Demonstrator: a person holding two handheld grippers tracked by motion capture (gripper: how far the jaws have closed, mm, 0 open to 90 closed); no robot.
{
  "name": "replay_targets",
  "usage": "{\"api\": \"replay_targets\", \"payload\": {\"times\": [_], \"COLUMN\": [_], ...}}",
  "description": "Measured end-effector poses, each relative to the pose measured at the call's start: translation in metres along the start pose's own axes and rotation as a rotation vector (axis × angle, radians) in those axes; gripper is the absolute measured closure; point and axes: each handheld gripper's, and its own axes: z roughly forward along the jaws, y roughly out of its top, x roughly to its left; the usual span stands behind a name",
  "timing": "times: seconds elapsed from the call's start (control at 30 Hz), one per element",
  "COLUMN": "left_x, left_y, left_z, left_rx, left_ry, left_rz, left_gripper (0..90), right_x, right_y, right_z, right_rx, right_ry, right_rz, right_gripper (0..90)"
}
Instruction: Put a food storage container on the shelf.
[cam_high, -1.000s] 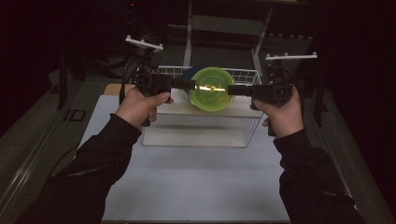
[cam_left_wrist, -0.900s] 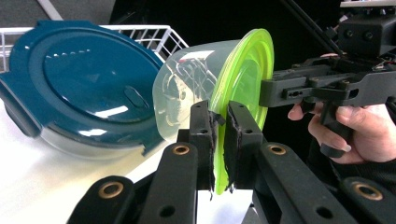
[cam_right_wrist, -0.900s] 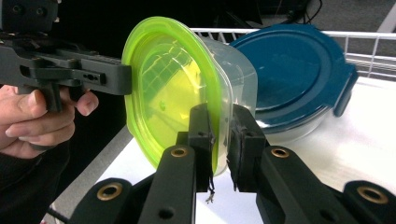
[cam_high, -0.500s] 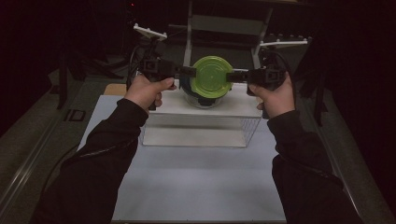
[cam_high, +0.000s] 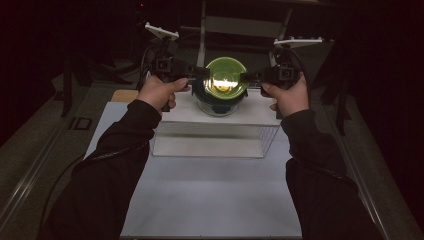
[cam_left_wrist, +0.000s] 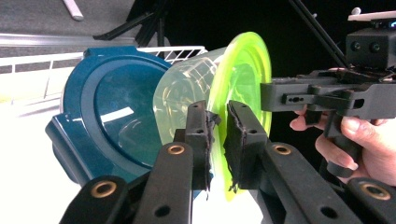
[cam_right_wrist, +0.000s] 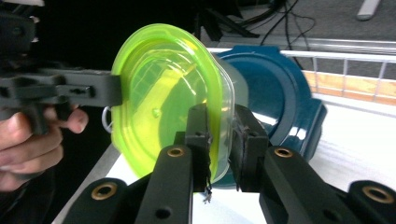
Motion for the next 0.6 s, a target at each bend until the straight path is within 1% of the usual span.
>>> {"api": "replay_targets", "payload": {"times": [0.13,0.2,0.27,0.4,0.47,0.57,0.6], "left_x": [0.003,0.008,0.012,0.016,0.017,0.018,0.018], "left_y": [0.001,0.001,0.001,0.002,0.003,0.003,0.003], "left_z": [0.003,0.004,0.005,0.008,0.01,0.013,0.013], "left_rx": [-0.021,-0.029,-0.036,-0.045,-0.046,-0.047,-0.05], "left_ry": [0.017,0.014,-0.011,0.006,0.018,0.034,0.031], "left_rz": [0.001,-0.006,-0.011,-0.019,-0.018,-0.004,-0.004], "left_gripper": [75.0,73.6,73.1,71.1,69.4,64.8,62.6], "right_x": [-0.003,-0.004,-0.006,-0.009,-0.009,-0.008,-0.008], "right_y": [0.003,0.004,0.005,0.007,0.008,0.011,0.011], "right_z": [0.004,0.006,0.007,0.01,0.012,0.014,0.016], "right_rx": [-0.02,-0.022,-0.019,-0.032,-0.034,-0.033,-0.027], "right_ry": [-0.01,-0.015,-0.013,0.005,0.003,-0.018,-0.021], "right_rz": [0.025,0.028,0.036,0.064,0.066,0.06,0.052], "right_gripper": [75.4,72.9,71.0,69.6,68.8,68.2,66.3]}}
